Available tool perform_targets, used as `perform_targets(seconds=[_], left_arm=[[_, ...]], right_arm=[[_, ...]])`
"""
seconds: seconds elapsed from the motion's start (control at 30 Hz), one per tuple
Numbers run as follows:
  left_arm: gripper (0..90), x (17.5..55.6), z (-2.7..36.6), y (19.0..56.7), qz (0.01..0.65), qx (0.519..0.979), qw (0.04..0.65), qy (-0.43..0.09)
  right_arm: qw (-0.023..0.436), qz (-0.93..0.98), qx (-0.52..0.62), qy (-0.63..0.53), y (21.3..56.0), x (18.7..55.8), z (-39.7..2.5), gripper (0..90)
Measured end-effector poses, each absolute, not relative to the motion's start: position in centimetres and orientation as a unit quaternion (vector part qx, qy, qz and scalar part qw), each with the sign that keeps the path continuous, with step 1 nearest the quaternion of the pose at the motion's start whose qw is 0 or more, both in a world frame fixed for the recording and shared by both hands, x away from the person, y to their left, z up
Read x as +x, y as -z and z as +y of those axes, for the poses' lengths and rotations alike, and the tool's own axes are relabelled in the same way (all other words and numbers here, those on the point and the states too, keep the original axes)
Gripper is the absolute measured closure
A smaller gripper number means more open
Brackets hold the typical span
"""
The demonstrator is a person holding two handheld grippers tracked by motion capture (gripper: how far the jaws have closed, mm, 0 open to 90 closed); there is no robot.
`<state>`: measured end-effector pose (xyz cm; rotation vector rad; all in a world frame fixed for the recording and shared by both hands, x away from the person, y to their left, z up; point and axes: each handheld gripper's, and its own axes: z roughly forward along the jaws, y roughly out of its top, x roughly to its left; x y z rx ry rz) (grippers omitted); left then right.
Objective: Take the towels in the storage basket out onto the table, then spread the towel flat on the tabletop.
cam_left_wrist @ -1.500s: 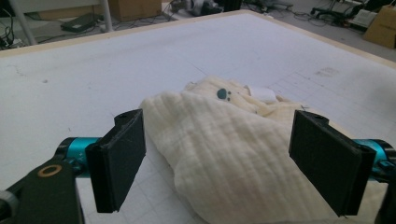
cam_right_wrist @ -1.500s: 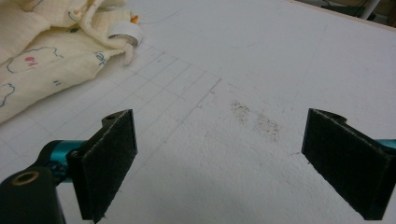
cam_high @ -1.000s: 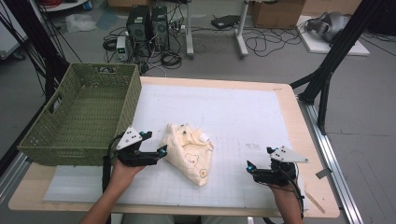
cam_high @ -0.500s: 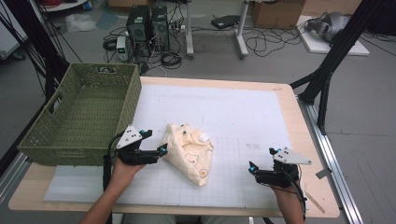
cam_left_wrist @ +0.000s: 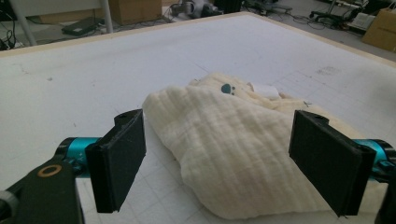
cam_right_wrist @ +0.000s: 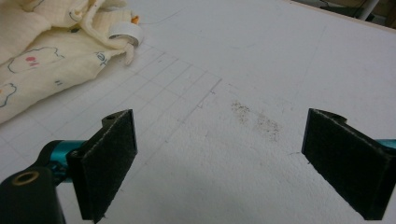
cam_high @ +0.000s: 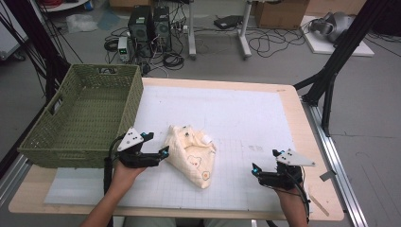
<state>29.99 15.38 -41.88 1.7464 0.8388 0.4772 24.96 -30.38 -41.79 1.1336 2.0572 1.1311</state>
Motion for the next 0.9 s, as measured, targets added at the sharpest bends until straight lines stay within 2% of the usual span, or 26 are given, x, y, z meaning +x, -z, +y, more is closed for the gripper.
perform_targets(seconds=[0.47,0.9], left_arm=[[19.3,30.2,15.2,42.0,0.352,0.736,0.544,-0.194],[19.5,30.4,14.1,42.3,0.341,0.746,0.543,-0.181]], right_arm=[[0.259,0.761,0.417,-0.424,41.8,25.4,-30.0,9.5],[0.206,0.800,0.371,-0.424,42.0,27.9,-26.0,9.5]])
